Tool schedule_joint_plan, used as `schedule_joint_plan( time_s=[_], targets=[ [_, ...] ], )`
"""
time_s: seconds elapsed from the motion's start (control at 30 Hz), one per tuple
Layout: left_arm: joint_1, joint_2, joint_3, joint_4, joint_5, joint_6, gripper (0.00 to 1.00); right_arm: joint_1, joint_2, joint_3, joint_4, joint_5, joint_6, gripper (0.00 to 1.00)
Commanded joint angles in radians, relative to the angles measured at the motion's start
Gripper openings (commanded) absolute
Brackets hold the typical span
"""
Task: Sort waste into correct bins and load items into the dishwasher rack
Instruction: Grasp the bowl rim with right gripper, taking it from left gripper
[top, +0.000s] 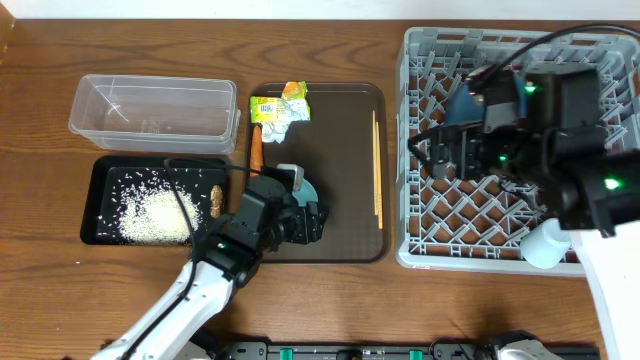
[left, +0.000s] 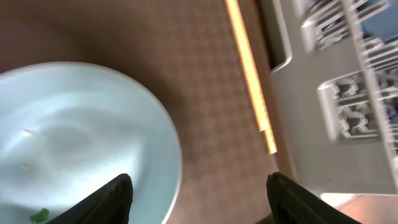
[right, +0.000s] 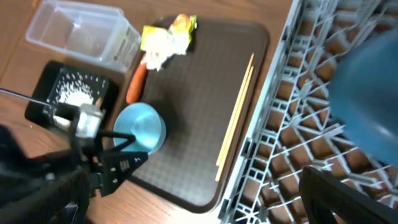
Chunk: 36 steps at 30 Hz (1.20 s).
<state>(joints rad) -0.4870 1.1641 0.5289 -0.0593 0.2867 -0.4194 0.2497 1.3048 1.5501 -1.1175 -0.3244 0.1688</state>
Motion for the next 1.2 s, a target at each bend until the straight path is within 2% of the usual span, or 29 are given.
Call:
schedule_joint_plan(
  time_s=[0.0, 0.2, 0.37, 0.57, 0.77, 0.83, 0.97, 1.07, 1.13, 1.17],
  targets=[
    [-0.002, -0.060, 0.074, -0.062, -0.020, 0.056, 0.70, 0.045, 0.069, 0.000, 0.000, 0.043, 0.052, 0.95],
    [0.000, -0.141, 0.158, -0.338, -0.237, 0.094, 0.70, 0.131, 0.206, 0.000, 0.024, 0.043, 0.063, 0.77],
    [0.000, -0.213, 0.212, -0.520, -0.354, 0.094, 0.70, 0.246, 0.353, 0.000, 0.094, 0.048, 0.064, 0.69],
    [0.001, -0.319, 0.294, -0.728, -0.466, 0.093, 0.70, 0.346, 0.535, 0.000, 0.184, 0.112, 0.150, 0.59],
    [0.079, -0.430, 0.360, -0.832, -0.474, 0.058, 0.70, 0.438, 0.681, 0.000, 0.250, 0.119, 0.150, 0.57],
    [0.127, -0.465, 0.378, -0.853, -0.451, 0.052, 0.70, 0.470, 0.732, 0.000, 0.271, 0.140, 0.166, 0.63],
    [0.190, -0.481, 0.386, -0.871, -0.400, 0.052, 0.70, 0.501, 0.800, 0.000, 0.278, 0.213, 0.222, 0.57],
    [0.222, -0.476, 0.386, -0.883, -0.353, 0.052, 0.70, 0.505, 0.828, 0.000, 0.291, 0.223, 0.231, 0.39],
    [0.230, -0.473, 0.386, -0.890, -0.350, 0.053, 0.70, 0.505, 0.833, 0.000, 0.298, 0.224, 0.231, 0.19],
    [0.230, -0.473, 0.386, -0.891, -0.350, 0.053, 0.70, 0.505, 0.833, 0.000, 0.302, 0.224, 0.231, 0.12]
  ],
)
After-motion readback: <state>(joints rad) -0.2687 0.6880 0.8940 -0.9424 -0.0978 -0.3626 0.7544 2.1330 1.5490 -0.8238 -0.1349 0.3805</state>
